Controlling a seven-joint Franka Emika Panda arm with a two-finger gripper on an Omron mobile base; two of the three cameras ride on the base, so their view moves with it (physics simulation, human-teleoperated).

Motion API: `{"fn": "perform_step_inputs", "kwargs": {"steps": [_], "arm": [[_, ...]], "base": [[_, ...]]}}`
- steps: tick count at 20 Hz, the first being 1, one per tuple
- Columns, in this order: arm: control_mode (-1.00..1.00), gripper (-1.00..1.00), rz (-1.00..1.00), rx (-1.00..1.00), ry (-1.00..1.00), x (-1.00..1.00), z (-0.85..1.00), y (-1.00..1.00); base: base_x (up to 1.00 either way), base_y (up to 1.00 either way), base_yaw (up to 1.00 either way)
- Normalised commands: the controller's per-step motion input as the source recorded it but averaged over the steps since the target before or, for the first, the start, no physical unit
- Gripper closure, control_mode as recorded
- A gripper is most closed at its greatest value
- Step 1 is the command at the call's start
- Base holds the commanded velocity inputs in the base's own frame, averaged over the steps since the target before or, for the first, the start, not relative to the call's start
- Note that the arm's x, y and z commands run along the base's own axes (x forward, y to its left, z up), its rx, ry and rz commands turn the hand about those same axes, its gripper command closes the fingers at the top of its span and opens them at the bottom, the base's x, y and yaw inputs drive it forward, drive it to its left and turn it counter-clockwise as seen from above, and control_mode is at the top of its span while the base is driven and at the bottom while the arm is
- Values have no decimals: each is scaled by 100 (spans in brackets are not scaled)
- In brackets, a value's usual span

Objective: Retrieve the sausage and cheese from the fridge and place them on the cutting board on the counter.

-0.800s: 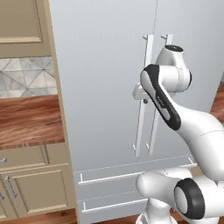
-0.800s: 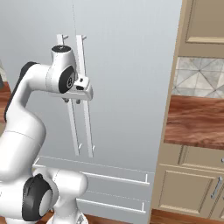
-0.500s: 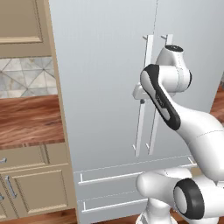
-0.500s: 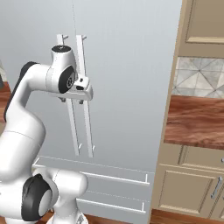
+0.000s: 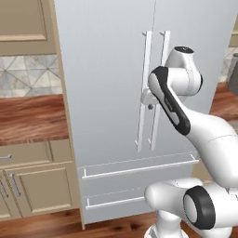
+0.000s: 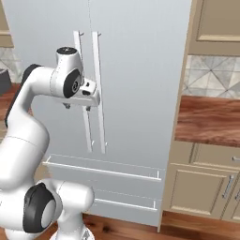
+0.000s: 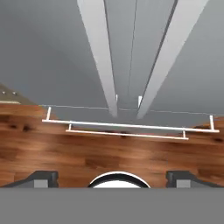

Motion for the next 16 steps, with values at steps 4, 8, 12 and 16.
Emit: {"fn": "perform_step_inputs", "kwargs": {"steps": [4, 8, 12, 16], "arm": [[100, -100, 0, 0, 0, 0, 0, 0], [100, -100, 0, 0, 0, 0, 0, 0], [100, -100, 0, 0, 0, 0, 0, 0], [100, -100, 0, 0, 0, 0, 0, 0]], "base": [[-100, -6, 0], [-76, 0, 0], [0, 0, 0], [0, 0, 0]]}}
